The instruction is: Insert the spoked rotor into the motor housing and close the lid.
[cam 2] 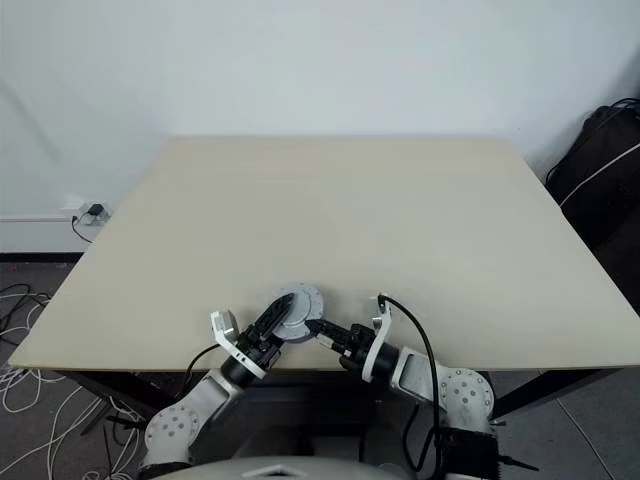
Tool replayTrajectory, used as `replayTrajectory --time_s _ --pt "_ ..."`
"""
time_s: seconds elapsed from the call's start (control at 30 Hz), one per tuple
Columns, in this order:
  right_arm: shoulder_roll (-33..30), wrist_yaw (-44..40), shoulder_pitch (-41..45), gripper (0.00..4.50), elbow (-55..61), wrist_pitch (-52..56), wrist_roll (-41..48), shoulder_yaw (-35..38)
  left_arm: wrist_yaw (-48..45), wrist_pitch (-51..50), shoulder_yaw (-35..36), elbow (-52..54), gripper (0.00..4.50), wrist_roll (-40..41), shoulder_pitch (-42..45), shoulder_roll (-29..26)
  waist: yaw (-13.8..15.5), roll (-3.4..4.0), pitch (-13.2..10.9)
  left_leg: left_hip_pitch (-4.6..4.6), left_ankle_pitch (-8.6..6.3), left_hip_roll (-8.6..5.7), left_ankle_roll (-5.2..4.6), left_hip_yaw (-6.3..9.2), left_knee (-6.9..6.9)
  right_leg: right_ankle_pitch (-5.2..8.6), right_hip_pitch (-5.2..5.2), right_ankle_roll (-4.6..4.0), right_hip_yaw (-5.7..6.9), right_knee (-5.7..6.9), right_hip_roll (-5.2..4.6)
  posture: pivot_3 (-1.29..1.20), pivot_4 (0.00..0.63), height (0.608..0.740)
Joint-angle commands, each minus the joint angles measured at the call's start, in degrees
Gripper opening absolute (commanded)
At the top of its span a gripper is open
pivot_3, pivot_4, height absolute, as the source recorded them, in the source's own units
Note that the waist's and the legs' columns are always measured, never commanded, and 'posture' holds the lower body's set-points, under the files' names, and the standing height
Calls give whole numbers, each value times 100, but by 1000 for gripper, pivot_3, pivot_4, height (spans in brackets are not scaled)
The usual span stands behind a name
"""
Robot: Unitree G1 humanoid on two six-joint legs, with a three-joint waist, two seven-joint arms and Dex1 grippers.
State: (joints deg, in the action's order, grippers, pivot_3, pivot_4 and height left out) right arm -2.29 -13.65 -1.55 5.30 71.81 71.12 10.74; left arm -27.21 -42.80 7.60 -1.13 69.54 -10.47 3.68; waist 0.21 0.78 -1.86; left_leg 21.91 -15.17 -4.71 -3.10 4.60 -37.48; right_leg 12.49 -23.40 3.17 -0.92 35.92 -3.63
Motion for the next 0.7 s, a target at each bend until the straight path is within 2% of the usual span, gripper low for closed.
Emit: replayTrajectory --time_s 0.03,0.13,0.43,0.6,0.7 --pt "25 -145 90 1303 292 -80 293 7 55 31 -87 127 3236 147 -30 524 0 0 0 0 0 0 0 0 -2 0 1 0 0 0 0 0 0 740" --pt "11 -123 106 1303 256 -144 229 17 95 35 -103 138 2282 171 -30 507 1 0 1 0 0 0 0 -1 -6 -2 2 2 0 1 1 0 0 740" --pt "10 -204 91 1303 364 -949 -565 -132 188 116 -174 192 2233 283 -59 433 1 1 4 0 -1 2 0 -3 -7 -5 2 5 0 2 4 0 0 740" --pt "-111 -317 25 2996 440 -1041 -707 -214 243 279 -179 223 2121 204 -58 442 18 0 6 0 -5 -1 4 -6 -11 -6 3 6 -2 2 7 0 0 740" --pt "-388 -370 -72 3985 701 -1182 -1068 -429 332 458 -133 258 2121 56 -29 462 40 1 7 -1 -5 1 4 -7 -12 -6 3 5 -3 3 7 0 0 740"
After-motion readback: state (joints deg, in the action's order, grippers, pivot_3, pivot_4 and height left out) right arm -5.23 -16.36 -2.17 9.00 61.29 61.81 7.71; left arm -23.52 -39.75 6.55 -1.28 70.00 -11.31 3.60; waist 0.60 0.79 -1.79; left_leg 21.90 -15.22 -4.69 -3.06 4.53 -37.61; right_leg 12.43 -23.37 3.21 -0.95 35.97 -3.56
